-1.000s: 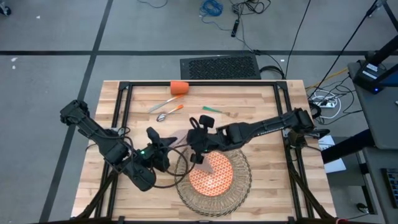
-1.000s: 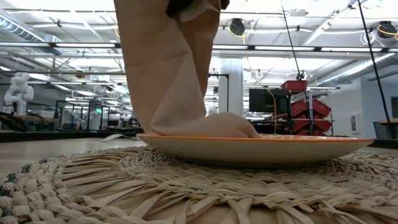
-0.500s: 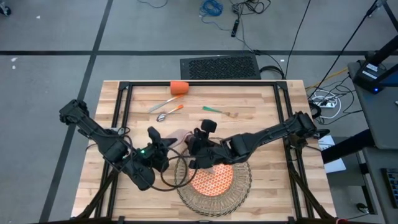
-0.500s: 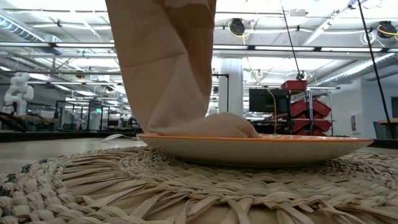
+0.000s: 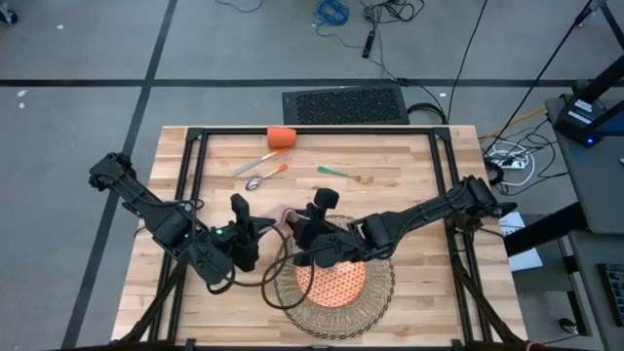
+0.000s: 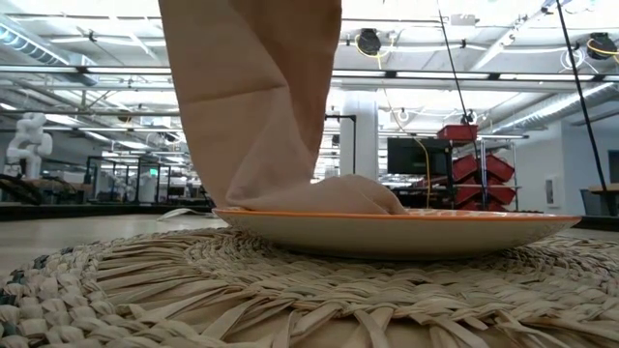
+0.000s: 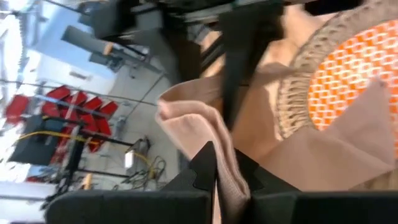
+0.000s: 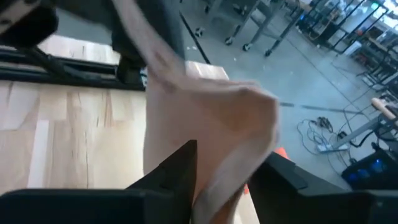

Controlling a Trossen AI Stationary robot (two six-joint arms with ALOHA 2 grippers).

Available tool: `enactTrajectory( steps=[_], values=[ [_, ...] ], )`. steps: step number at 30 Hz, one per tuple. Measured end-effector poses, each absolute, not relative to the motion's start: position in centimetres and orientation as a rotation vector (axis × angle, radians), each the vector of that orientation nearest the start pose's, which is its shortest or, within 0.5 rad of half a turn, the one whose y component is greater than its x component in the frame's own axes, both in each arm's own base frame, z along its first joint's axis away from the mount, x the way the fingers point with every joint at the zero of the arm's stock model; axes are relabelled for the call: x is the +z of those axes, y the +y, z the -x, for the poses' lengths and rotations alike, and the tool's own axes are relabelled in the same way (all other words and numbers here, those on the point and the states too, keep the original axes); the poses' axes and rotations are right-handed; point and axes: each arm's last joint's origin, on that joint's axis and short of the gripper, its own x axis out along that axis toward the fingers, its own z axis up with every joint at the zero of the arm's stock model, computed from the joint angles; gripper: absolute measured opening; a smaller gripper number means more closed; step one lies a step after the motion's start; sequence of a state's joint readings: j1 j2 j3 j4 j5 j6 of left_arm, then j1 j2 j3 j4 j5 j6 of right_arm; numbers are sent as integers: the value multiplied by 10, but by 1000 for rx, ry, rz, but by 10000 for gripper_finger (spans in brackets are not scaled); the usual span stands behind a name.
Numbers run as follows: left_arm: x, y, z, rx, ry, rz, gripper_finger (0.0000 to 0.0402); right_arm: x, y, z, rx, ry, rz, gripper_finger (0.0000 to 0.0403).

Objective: Set table place
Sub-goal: Fold the napkin

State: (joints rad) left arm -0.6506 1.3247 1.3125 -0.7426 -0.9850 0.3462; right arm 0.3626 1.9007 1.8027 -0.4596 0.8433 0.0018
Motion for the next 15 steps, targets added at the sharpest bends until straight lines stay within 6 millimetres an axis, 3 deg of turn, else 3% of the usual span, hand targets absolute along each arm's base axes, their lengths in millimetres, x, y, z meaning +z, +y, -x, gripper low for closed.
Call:
enactTrajectory(
  steps=[8,15],
  values=[
    [355,-134,-224,206,628,-892,0,342,131,-408,-481,476,341,116],
    [356,-134,-223,191,621,-876,0,326,120,-399,-492,636,276,115]
  ],
)
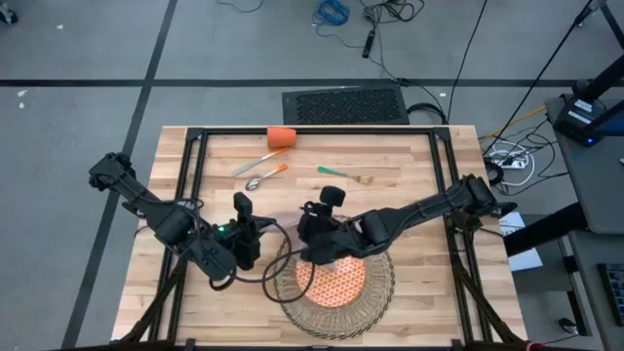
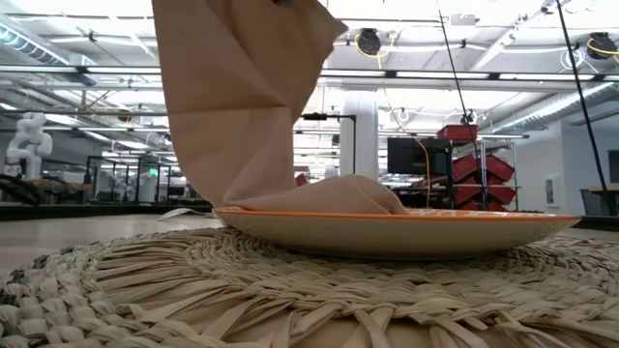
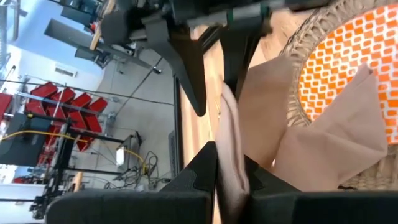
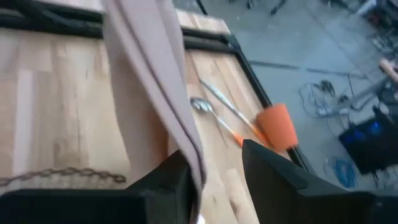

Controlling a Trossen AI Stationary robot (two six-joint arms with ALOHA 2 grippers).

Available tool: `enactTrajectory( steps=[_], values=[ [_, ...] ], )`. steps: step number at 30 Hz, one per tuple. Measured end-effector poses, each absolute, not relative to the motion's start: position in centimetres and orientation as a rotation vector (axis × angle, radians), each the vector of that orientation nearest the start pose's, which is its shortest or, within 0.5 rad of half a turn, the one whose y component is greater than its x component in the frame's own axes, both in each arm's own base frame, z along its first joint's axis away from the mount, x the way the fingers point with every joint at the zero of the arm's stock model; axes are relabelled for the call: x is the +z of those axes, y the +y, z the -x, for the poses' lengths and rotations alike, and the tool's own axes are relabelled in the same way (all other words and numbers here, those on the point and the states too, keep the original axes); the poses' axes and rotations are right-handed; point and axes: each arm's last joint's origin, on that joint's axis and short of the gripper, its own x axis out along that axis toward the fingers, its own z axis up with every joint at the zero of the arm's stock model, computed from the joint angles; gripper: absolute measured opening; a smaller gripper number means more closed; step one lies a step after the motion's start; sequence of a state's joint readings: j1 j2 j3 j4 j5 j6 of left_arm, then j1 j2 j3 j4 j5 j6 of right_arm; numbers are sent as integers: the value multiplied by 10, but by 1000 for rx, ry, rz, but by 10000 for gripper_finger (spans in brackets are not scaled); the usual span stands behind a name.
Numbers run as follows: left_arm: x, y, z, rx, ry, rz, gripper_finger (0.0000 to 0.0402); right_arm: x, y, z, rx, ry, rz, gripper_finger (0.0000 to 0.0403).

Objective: Set table place
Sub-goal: Fold the napkin

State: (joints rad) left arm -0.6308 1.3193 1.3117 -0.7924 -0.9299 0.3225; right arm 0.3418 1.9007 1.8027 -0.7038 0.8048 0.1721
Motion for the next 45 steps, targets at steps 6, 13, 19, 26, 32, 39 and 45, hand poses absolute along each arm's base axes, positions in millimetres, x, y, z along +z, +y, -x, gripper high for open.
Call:
enactTrajectory(
  steps=[6,13,19,26,32,39,45],
  values=[
    [362,-136,-225,174,575,-865,0,324,116,-401,-443,657,220,92],
    [363,-137,-226,169,564,-867,0,316,116,-403,-397,683,204,80],
    [363,-137,-226,168,563,-865,0,294,115,-402,-400,726,175,79],
    [363,-138,-225,165,562,-867,0,284,113,-400,-423,753,183,79],
    [363,-138,-225,165,562,-866,0,281,113,-395,-448,798,203,51],
    [362,-138,-224,166,569,-853,0,281,129,-386,-481,783,290,1],
    [366,-146,-219,140,542,-850,0,294,158,-377,-478,703,362,0]
  ],
)
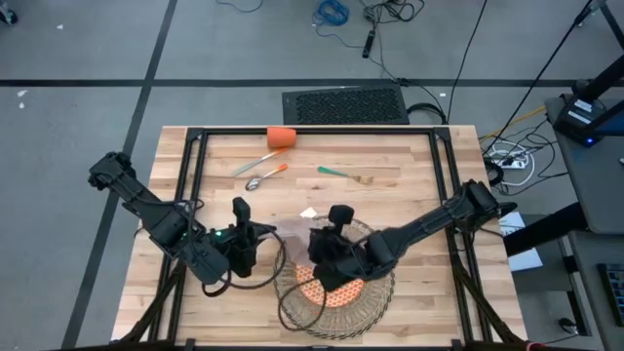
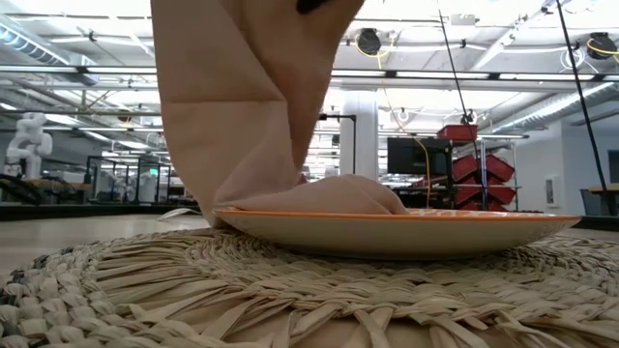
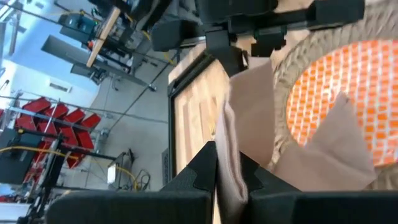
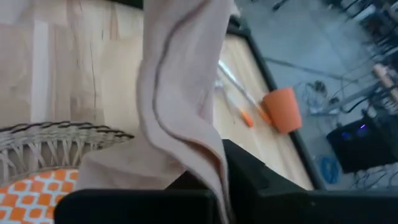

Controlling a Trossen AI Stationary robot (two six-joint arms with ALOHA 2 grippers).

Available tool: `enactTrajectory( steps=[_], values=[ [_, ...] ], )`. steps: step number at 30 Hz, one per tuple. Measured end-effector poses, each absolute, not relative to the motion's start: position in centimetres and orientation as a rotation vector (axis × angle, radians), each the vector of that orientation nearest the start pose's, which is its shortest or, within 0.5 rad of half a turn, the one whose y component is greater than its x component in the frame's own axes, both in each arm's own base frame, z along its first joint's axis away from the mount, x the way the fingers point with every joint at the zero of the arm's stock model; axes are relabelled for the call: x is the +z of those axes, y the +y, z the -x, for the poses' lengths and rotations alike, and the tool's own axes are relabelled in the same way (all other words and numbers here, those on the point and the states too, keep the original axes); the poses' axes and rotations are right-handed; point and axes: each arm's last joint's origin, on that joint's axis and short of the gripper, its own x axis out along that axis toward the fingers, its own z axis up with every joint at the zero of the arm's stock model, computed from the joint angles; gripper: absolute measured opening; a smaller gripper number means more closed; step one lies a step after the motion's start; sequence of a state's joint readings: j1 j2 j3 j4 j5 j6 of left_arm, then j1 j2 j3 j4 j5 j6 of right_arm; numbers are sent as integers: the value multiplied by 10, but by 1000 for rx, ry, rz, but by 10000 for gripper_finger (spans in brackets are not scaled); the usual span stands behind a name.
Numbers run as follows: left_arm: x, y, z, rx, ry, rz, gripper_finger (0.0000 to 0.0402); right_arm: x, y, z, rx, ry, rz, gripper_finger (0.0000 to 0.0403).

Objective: Set table place
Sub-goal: Fold the napkin

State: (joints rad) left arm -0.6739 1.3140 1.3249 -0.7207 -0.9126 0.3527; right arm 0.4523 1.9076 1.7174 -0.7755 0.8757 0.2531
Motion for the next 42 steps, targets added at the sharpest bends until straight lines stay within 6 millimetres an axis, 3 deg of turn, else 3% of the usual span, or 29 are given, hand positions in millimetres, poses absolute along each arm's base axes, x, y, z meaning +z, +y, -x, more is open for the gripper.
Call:
enactTrajectory(
  steps=[12,18,24,28,35,42],
  values=[
    [432,-177,-187,47,298,-809,0,370,213,-338,-564,485,510,0],
    [460,-186,-175,28,222,-812,0,413,223,-319,-592,396,553,0],
    [471,-202,-184,71,219,-900,0,448,225,-308,-576,341,568,0],
    [469,-197,-199,138,260,-947,0,453,215,-314,-552,359,551,0],
    [459,-157,-222,266,414,-923,0,442,183,-325,-561,465,512,0],
    [444,-120,-241,278,564,-846,0,428,144,-334,-585,618,397,0]
  ],
)
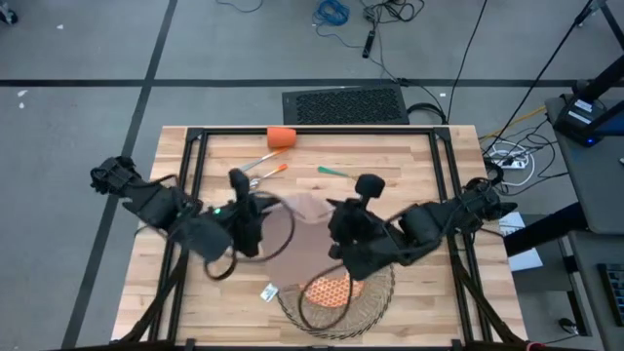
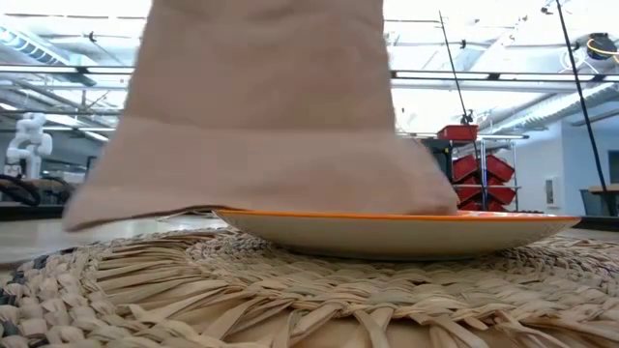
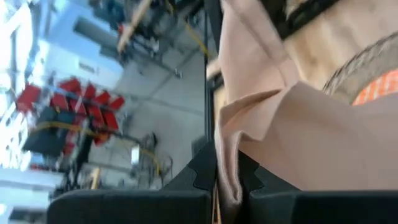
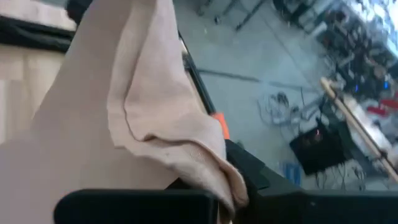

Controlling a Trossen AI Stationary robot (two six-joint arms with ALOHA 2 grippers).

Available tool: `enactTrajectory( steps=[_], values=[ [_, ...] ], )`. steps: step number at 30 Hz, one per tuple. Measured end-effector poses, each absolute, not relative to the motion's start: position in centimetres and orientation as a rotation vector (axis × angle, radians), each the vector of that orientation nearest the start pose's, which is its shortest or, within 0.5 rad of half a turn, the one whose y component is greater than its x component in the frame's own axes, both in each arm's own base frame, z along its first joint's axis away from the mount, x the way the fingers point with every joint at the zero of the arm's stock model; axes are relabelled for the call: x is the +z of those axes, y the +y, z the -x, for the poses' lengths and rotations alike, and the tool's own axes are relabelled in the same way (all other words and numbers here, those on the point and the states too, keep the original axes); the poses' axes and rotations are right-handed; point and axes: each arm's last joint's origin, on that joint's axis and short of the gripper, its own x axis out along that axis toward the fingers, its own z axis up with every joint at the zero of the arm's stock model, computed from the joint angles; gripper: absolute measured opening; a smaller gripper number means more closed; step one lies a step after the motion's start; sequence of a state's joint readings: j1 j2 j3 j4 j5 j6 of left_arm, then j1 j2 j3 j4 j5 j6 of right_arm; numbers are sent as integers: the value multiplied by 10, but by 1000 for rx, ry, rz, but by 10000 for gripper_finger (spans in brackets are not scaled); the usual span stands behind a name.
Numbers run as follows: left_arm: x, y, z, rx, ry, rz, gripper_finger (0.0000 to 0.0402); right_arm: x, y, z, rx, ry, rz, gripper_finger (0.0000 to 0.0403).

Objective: Set table place
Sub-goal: Fold the napkin

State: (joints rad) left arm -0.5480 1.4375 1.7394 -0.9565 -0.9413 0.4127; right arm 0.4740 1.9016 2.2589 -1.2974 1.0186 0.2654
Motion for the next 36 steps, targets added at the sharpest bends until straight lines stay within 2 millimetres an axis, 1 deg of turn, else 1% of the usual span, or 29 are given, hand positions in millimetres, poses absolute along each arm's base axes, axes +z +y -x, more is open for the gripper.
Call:
enactTrajectory(
  steps=[5,9,11,13,16,19,21,26,28,31,33,36],
  values=[
    [419,-93,-257,307,697,-852,0,417,121,-340,-621,713,377,0],
    [400,-73,-270,295,768,-814,0,409,102,-347,-643,777,358,0],
    [388,-65,-276,280,799,-792,0,402,93,-352,-649,807,346,0],
    [376,-56,-281,273,823,-771,0,390,85,-357,-648,852,342,0],
    [354,-45,-285,237,887,-747,0,368,75,-364,-665,919,364,0],
    [333,-35,-289,224,927,-748,0,347,67,-365,-683,951,370,0],
    [324,-29,-289,214,924,-742,0,339,60,-360,-694,944,357,0],
    [311,-12,-287,169,848,-692,0,324,39,-331,-721,868,259,0],
    [308,-5,-286,165,810,-670,0,316,34,-323,-688,832,234,0],
    [297,5,-286,148,807,-655,0,307,28,-315,-615,785,185,0],
    [288,10,-286,129,810,-639,0,293,23,-313,-587,805,169,0],
    [271,16,-284,84,816,-604,0,266,21,-311,-531,855,148,0]
  ],
)
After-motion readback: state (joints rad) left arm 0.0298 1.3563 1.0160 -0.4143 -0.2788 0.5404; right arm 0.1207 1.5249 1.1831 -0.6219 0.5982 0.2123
